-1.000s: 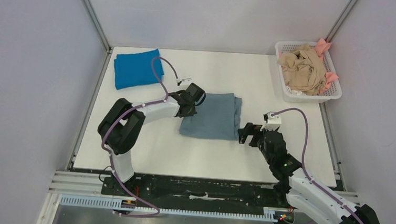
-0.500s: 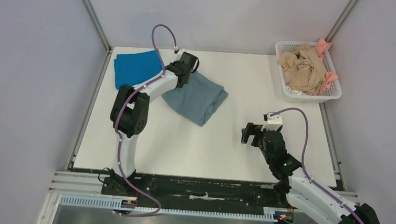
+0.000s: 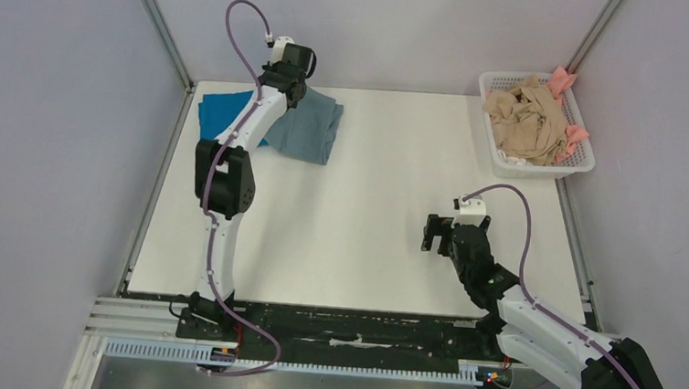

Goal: Fold and stack the t-shirts
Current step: Put the neatly folded tshirt into the corner of the board with the left arm

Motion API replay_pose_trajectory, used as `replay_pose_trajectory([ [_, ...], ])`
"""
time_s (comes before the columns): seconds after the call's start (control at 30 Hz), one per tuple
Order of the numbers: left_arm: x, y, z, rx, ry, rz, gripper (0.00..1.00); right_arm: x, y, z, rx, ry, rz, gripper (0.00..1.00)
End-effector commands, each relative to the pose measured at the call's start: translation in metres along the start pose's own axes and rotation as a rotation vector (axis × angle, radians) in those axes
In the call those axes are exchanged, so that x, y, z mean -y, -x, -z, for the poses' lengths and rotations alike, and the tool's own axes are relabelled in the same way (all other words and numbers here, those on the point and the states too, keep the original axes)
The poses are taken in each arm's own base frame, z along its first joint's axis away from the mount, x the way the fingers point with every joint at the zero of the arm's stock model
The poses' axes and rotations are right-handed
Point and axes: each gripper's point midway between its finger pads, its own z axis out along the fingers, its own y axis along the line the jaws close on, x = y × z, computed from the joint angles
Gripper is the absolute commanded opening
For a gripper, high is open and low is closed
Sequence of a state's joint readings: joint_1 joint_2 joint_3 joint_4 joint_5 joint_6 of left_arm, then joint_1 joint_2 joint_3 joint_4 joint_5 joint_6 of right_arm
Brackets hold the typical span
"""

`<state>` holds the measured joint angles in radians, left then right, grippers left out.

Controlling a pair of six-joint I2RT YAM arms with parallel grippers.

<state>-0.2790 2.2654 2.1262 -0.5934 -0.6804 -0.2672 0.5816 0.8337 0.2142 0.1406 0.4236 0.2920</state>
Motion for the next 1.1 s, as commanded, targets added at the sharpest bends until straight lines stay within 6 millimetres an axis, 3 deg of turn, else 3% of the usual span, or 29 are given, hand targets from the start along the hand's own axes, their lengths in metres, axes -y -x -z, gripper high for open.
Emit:
replay_pose_trajectory([
  [0.0,-0.04,0.044,0.002,0.075,0.108,0.083,0.02,-0.002,0.025,-0.003,0.058,-0.017,0.0,0.98],
  [0.23,-0.066,0.078,0.004,0.134,0.133,0.123,0.02,-0.002,0.021,-0.006,0.037,-0.022,0.014,0.98],
  [0.37,-0.066,0.096,0.009,0.17,0.099,0.125,0.02,0.0,0.019,-0.007,0.03,-0.036,0.027,0.98],
  [0.7,-0.084,0.138,0.044,0.26,0.077,0.167,0.02,0.001,0.015,-0.009,0.011,-0.042,0.038,0.98],
  [1.07,-0.097,0.167,0.069,0.334,0.062,0.207,0.02,0.002,0.013,-0.008,0.008,-0.046,0.039,0.98],
])
